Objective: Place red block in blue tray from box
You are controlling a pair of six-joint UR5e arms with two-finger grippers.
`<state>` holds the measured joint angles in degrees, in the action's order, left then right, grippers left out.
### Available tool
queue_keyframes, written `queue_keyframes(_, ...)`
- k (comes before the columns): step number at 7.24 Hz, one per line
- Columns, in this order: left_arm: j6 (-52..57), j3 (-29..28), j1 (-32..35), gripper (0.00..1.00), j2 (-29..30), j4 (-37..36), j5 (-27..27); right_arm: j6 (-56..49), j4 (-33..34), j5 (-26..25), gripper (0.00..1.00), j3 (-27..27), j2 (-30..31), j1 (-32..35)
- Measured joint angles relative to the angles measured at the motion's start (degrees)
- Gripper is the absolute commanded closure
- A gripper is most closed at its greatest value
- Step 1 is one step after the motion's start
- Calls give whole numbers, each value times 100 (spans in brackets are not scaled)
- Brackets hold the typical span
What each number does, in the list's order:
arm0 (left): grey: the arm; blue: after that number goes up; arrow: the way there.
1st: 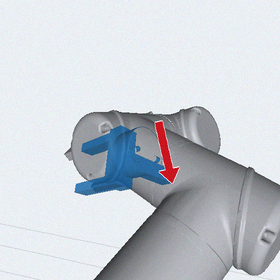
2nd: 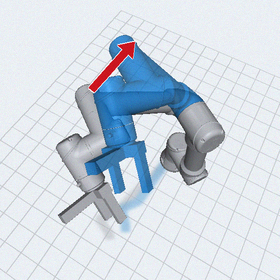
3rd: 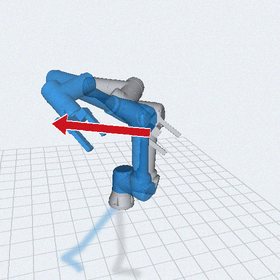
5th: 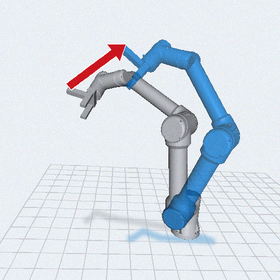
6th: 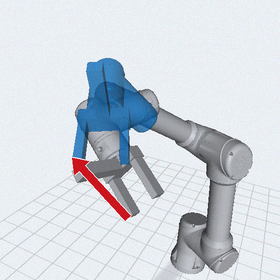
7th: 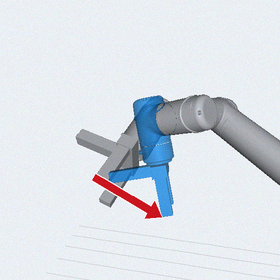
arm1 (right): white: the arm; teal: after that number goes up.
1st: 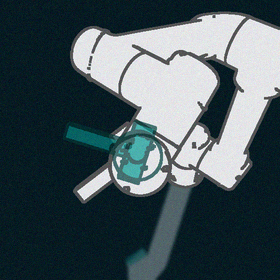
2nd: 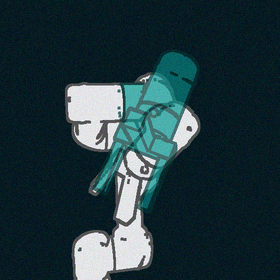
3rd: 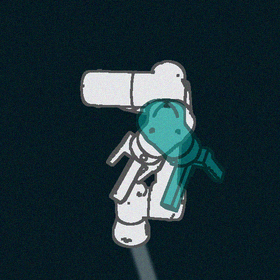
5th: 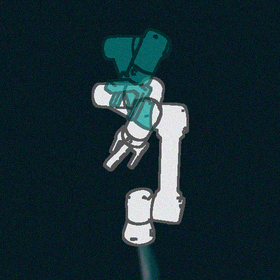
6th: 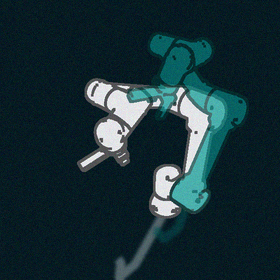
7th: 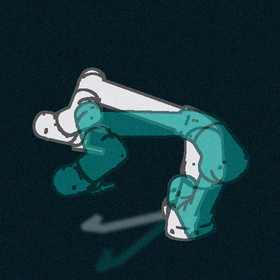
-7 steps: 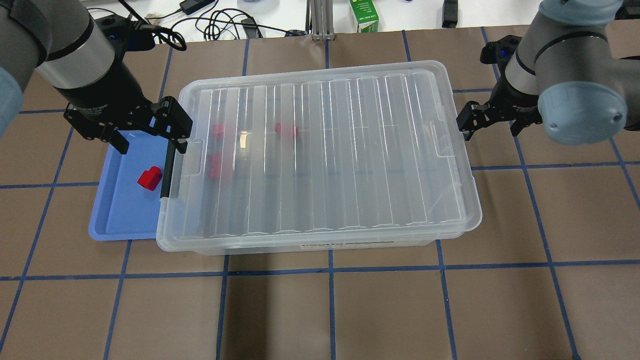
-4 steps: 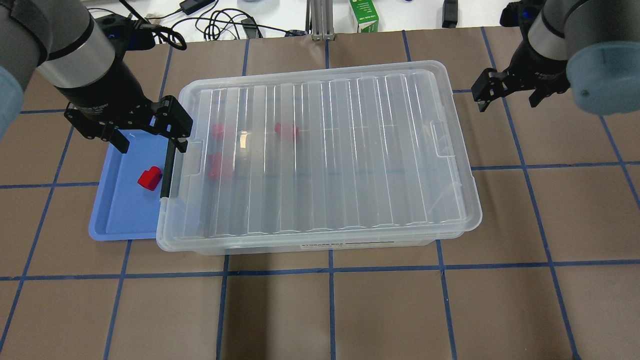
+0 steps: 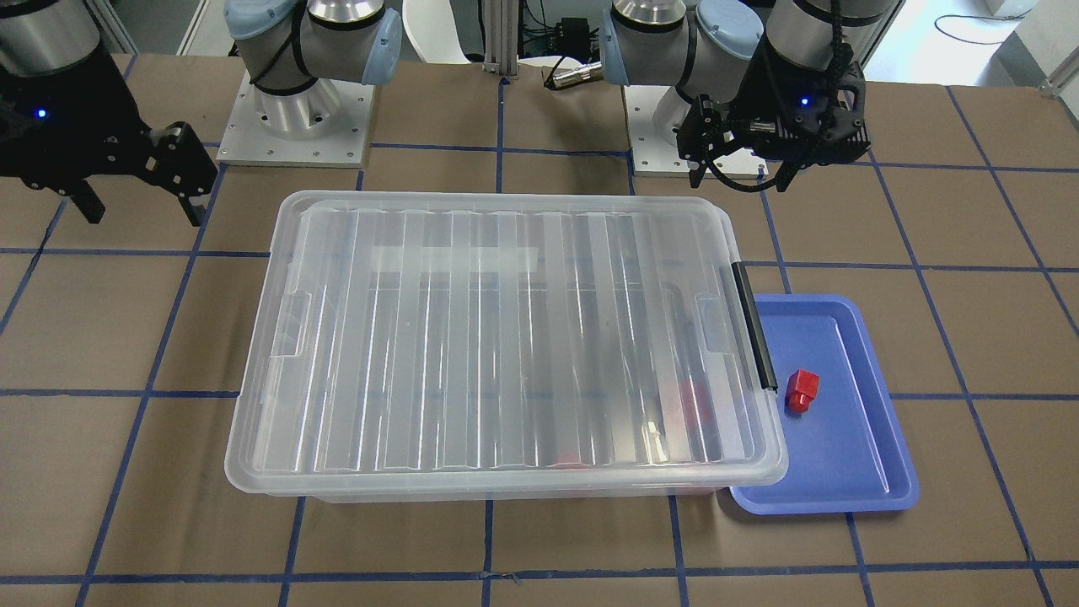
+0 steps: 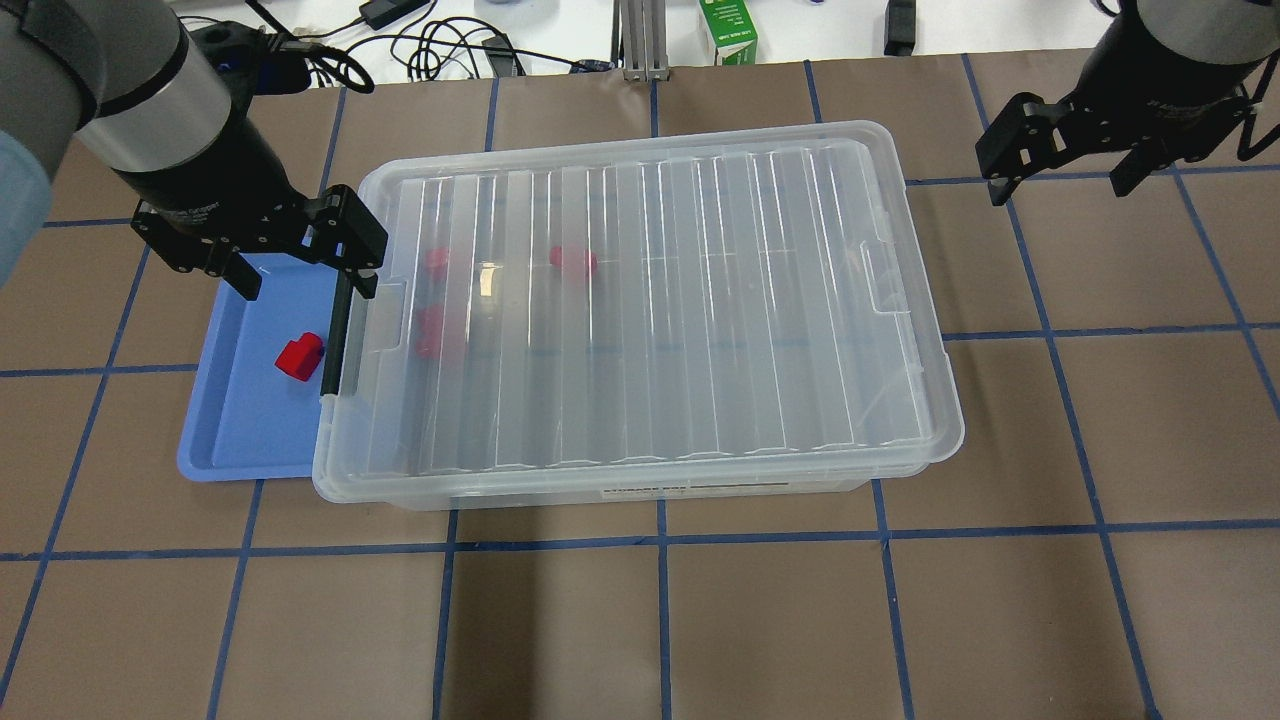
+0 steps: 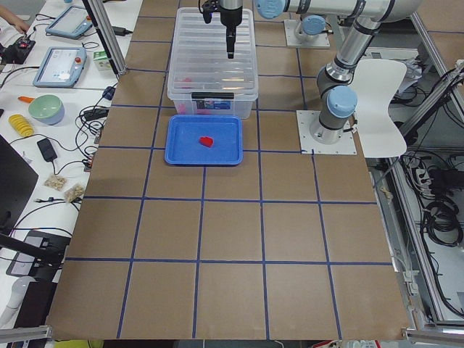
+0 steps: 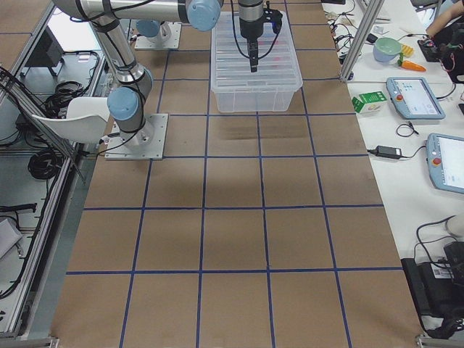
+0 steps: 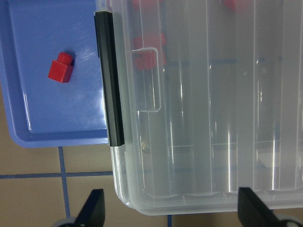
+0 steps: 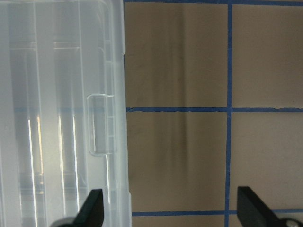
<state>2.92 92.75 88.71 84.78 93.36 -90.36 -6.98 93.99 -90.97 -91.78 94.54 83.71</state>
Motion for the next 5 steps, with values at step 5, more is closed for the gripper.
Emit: queue_keyframes(5, 6, 11, 5, 0, -18, -19, -15, 974, -137, -52, 0, 414, -312, 815)
